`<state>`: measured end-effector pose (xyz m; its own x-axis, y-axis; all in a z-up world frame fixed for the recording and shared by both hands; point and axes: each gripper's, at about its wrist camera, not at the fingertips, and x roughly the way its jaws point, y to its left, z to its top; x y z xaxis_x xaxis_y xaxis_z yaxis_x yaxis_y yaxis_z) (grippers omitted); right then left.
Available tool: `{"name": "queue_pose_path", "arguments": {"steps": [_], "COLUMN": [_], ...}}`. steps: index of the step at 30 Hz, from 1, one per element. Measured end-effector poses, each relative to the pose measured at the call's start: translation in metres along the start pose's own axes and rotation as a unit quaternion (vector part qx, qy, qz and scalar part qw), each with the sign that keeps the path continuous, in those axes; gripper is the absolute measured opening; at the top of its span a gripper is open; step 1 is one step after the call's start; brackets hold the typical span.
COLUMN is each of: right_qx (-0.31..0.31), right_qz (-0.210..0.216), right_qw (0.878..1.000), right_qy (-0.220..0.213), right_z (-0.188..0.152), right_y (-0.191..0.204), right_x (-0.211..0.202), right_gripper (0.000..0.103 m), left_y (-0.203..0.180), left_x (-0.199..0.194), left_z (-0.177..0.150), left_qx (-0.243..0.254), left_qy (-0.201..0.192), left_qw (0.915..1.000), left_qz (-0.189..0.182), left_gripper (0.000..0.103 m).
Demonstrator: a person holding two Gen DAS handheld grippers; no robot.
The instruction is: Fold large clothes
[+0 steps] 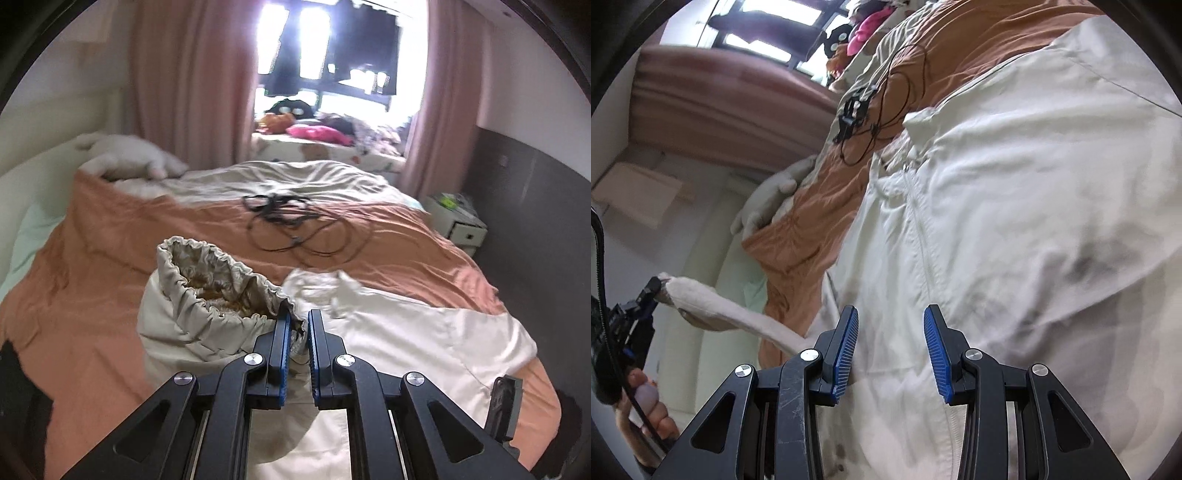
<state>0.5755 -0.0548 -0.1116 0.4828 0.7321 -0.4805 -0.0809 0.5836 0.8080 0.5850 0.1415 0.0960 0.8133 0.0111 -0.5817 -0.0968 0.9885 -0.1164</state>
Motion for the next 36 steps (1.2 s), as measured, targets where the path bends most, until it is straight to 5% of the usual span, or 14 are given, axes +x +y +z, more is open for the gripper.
{"name": "queue_pose_path", "arguments": {"steps": [10,12,15,16,17,25,36], "right_qx": [0.052,0.059,0.061,0.06,0.059,0.046,0.04], "right_qz": [0.003,0.0,-0.008,-0.012,-0.013,-0.028,-0.032], "right_qw": [0.998,0.998,0.997,0.997,0.997,0.998,0.999], "right_qy": [-0.034,-0.036,-0.039,-0.039,-0.037,-0.015,0.004], "right_z": [0.019,0.022,0.024,0.025,0.024,0.022,0.022], "right_y": [-0.028,-0.033,-0.036,-0.036,-0.036,-0.033,-0.036], "right_x": [-0.025,-0.027,-0.028,-0.028,-0.027,-0.01,0.024], "right_gripper": [0.038,0.04,0.048,0.049,0.05,0.05,0.05], "left_y": [-0.06,-0.067,-0.066,-0.062,-0.057,0.011,0.111], "left_x": [0.076,0.091,0.102,0.1,0.095,0.067,0.046], "left_z": [-0.021,-0.026,-0.032,-0.034,-0.035,-0.058,-0.131], "left_qx": [0.028,0.013,-0.003,-0.005,-0.007,-0.034,-0.142], "left_qy": [0.059,0.086,0.107,0.101,0.09,0.072,0.067], "left_qw": [0.9942,0.9903,0.9867,0.9879,0.9898,0.9964,0.986], "left_qz": [-0.086,-0.108,-0.122,-0.118,-0.11,-0.03,0.056], "left_gripper": [0.012,0.022,0.056,0.072,0.075,0.075,0.075]}}
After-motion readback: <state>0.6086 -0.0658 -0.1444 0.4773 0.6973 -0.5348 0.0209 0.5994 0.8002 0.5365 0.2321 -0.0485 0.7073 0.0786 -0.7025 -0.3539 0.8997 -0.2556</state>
